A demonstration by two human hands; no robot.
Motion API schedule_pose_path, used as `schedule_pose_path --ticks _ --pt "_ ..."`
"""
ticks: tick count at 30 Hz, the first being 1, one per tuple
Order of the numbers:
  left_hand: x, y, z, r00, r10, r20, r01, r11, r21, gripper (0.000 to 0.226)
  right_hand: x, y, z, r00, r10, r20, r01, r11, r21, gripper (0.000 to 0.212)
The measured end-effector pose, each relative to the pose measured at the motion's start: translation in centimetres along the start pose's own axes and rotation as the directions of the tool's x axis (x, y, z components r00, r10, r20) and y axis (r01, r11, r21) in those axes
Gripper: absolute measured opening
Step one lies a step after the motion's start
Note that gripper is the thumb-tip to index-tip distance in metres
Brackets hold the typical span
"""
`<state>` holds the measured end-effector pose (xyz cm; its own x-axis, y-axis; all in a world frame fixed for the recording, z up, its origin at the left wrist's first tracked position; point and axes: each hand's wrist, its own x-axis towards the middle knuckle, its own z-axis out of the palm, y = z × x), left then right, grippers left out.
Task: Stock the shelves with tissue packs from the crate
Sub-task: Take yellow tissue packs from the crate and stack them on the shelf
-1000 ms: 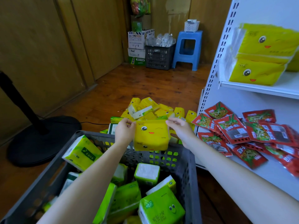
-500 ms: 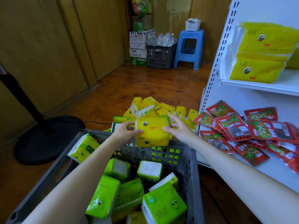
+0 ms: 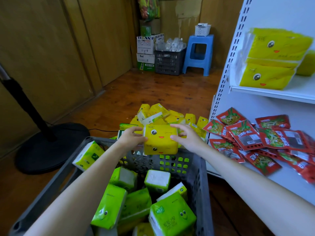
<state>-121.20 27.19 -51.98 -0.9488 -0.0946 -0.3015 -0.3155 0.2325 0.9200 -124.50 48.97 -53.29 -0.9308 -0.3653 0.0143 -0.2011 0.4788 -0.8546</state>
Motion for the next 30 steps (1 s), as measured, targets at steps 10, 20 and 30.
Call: schedule_pose_path --ticks 10,20,30 --pt "-0.8 0.4 1.3 1.0 0.008 0.007 -0.008 0.996 -0.085 0.041 -1.2 0.3 1.7 1.0 -0.001 -0.008 0.001 0.998 -0.063 0.057" --pt "-4.4 16.2 2.8 0.752 0.63 -0.193 -0.658 0.731 -0.178 0.024 0.1 -10.5 -8.8 0.83 -0.311 -0.462 0.385 0.92 0.071 0.044" --pt "-3.8 32.1 16.6 0.482 0.871 0.095 -0.875 0.473 0.104 0.039 -5.3 -13.6 -32.6 0.543 -0.328 -0.773 0.436 0.897 -0.074 0.042"
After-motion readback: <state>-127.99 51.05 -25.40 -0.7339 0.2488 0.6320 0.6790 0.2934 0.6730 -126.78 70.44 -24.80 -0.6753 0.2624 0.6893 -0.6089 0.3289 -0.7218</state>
